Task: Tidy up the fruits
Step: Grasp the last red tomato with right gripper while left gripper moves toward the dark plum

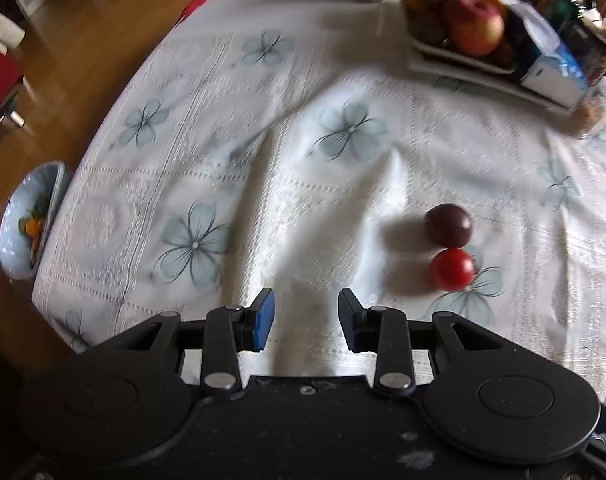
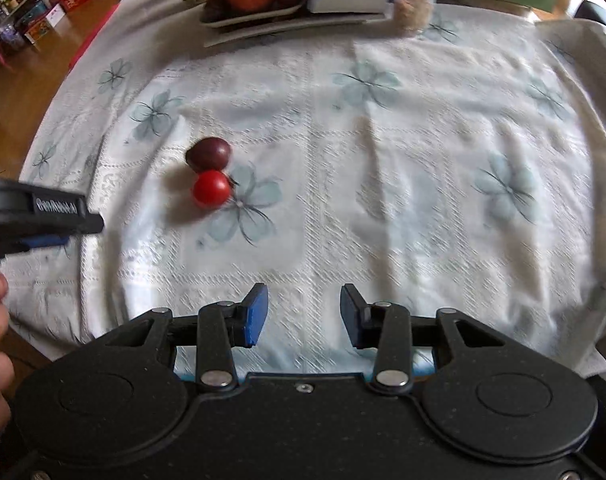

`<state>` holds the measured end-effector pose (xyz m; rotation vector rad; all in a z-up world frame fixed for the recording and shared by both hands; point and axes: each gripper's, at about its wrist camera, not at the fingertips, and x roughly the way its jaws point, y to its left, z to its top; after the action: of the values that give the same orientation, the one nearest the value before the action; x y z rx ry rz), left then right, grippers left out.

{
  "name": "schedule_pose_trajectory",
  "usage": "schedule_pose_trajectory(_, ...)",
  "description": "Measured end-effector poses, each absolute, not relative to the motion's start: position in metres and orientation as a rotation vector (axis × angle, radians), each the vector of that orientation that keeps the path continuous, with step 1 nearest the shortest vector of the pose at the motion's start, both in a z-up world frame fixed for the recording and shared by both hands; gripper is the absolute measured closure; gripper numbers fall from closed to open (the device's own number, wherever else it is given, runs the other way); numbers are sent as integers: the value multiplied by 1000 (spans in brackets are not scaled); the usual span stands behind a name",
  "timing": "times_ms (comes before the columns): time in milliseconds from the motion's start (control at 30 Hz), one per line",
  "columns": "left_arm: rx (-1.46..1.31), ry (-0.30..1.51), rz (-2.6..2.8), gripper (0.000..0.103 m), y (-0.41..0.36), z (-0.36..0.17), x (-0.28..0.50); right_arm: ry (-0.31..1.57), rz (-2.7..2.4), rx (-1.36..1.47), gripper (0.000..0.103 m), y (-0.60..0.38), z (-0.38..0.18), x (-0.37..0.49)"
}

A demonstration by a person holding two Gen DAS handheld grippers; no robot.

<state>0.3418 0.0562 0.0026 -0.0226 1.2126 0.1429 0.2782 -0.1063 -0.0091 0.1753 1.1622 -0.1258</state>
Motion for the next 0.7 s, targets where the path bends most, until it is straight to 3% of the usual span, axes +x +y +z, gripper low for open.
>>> schedule_pose_trajectory(700,-212,1292,272,67,98,0,355,1126,-84,154,54,-55,-30,351)
